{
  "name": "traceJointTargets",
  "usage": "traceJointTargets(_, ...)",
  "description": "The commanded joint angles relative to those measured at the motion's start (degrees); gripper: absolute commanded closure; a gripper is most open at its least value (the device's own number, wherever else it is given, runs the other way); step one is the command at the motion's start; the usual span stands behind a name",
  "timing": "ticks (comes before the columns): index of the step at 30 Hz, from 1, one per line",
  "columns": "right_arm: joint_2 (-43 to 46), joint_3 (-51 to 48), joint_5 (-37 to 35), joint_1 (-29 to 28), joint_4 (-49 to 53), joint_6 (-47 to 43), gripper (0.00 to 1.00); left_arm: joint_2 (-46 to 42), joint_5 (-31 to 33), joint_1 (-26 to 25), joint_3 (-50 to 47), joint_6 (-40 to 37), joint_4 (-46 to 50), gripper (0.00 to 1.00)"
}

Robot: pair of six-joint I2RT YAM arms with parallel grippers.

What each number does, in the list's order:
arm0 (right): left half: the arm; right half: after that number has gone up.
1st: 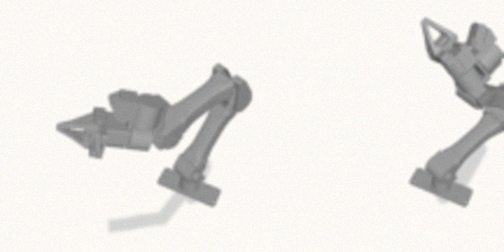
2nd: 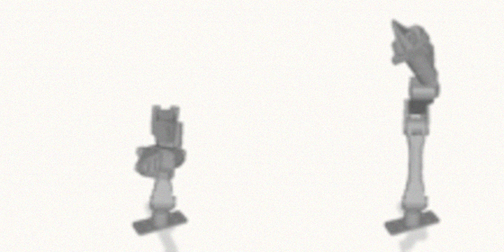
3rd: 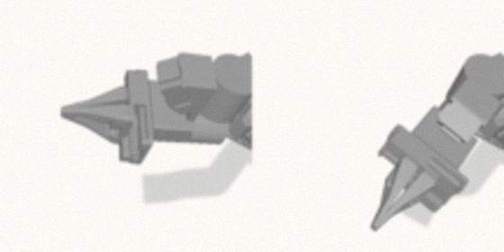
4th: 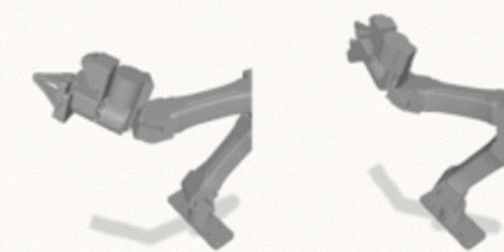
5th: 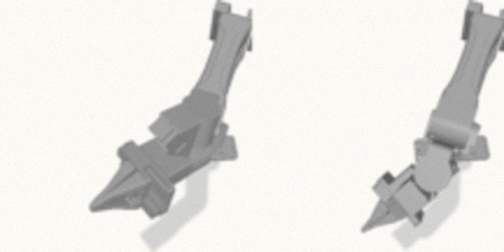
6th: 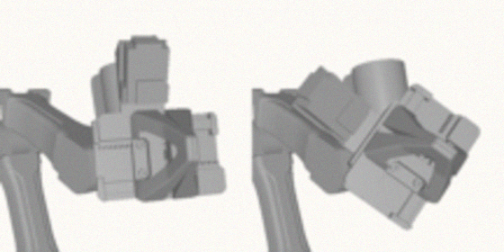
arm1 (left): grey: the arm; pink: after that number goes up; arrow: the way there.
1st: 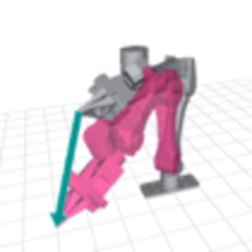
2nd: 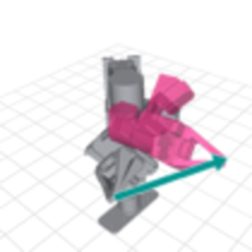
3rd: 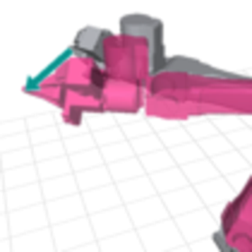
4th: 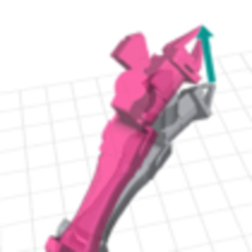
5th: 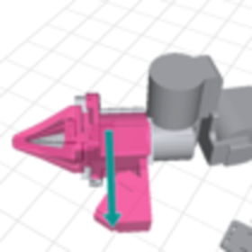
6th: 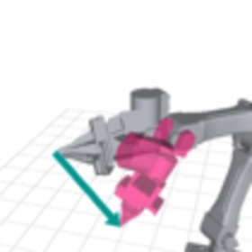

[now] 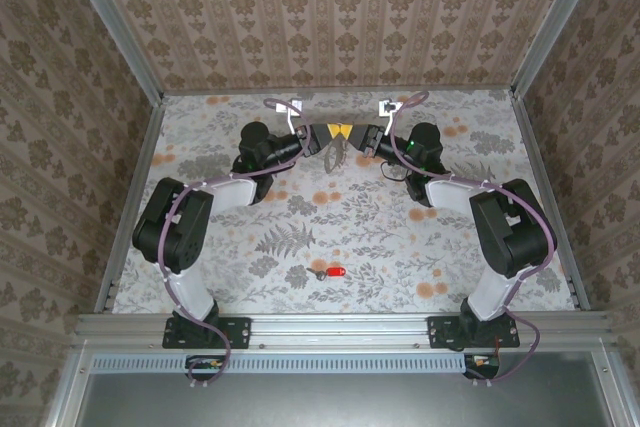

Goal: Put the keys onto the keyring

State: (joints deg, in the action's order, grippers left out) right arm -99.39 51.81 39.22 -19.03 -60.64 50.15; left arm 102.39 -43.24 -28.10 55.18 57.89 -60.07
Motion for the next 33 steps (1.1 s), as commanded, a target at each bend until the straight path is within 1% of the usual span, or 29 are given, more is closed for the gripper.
traceJointTargets(1,-0.19,0.43,0.94,-0.32,-1.87,0.12,1.00,-0.51,1.20,0.14,1.12,-0.91,-2.07,0.71)
traceJointTargets(4,-0.10,0.31,1.10,-0.36,-1.76,0.07,1.00,-1.04,1.93,0.26,0.81,-1.45,-1.98,0.71)
traceJointTargets(6,-0.10,0.17,1.23,-0.33,-1.67,0.12,1.00,-1.21,1.83,0.31,0.81,-1.68,-1.78,0.73)
traceJointTargets(13,-0.19,0.18,1.61,-0.40,-1.50,0.12,1.00,-1.23,1.38,0.20,0.92,-1.65,-1.80,0.91)
traceJointTargets(18,-0.02,0.12,1.72,-0.32,-0.98,-0.18,1.00,-1.14,1.32,0.22,1.15,-1.77,-1.80,1.00)
traceJointTargets(32,0.22,0.07,1.39,-0.36,0.50,-0.87,1.00,-2.06,0.92,0.14,0.63,-3.72,-1.17,1.00)
traceJointTargets(33,0.29,0.08,1.34,-0.23,0.80,-0.85,0.97,-2.15,0.89,0.10,0.63,-4.00,-0.96,1.00)
